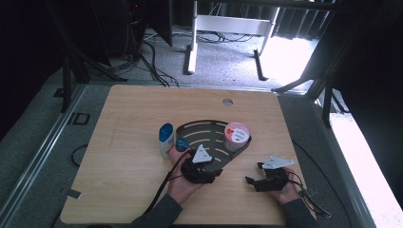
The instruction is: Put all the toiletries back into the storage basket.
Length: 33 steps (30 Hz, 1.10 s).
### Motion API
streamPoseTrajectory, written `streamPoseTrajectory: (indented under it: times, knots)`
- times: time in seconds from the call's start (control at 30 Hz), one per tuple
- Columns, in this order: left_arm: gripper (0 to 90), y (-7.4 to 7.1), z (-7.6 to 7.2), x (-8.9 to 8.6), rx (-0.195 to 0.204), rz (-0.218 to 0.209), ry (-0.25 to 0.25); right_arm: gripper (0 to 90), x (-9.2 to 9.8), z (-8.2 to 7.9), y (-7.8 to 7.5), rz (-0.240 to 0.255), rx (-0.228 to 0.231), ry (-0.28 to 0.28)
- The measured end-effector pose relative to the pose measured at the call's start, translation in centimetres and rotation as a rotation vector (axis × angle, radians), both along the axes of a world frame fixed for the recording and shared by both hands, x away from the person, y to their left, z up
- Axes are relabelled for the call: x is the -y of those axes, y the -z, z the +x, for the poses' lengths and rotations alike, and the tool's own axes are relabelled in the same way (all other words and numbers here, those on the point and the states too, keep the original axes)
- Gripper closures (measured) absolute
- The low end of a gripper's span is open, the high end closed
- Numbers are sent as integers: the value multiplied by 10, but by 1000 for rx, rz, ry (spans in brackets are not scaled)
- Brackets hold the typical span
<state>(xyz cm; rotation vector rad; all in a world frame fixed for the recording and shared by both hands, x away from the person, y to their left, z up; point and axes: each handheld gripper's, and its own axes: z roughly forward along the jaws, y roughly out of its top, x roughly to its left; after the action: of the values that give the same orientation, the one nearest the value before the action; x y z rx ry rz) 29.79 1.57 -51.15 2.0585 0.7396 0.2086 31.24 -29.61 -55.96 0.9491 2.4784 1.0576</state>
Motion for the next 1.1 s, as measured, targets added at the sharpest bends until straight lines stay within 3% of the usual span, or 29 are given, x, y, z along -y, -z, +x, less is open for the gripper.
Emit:
streamPoseTrajectory:
  times: [1.1]
  knots:
    - [461, -13, -20, -46, 15, 2, -50, 182, 1, 0, 0, 1, 4, -6]
